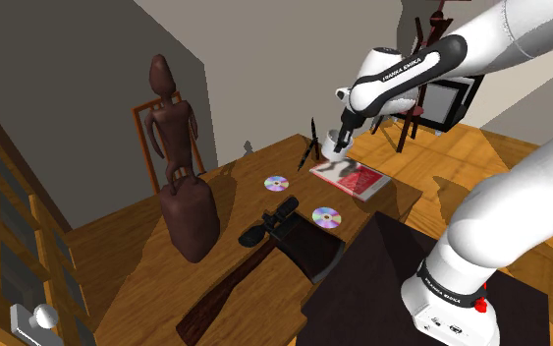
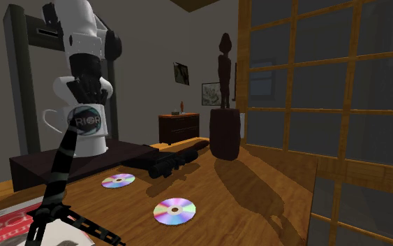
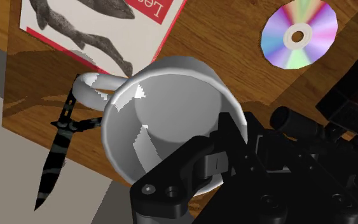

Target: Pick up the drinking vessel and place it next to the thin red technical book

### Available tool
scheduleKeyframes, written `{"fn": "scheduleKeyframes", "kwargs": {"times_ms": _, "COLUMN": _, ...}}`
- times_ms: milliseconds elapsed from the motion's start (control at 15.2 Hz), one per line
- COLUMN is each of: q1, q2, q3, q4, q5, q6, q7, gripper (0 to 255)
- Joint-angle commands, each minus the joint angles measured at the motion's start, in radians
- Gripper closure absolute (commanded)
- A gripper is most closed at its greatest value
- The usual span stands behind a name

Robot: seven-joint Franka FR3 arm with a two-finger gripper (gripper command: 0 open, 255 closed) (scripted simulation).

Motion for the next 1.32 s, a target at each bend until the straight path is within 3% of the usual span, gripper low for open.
{"fn": "scheduleKeyframes", "kwargs": {"times_ms": 0, "q1": -0.009, "q2": -0.002, "q3": -0.025, "q4": -0.009, "q5": 0.0, "q6": 0.007, "q7": -0.036, "gripper": 255}}
{"fn": "scheduleKeyframes", "kwargs": {"times_ms": 726, "q1": 0.028, "q2": 0.126, "q3": -0.063, "q4": -0.066, "q5": 0.066, "q6": 0.188, "q7": -0.094, "gripper": 255}}
{"fn": "scheduleKeyframes", "kwargs": {"times_ms": 1254, "q1": 0.085, "q2": 0.244, "q3": -0.1, "q4": -0.086, "q5": 0.198, "q6": 0.317, "q7": -0.198, "gripper": 255}}
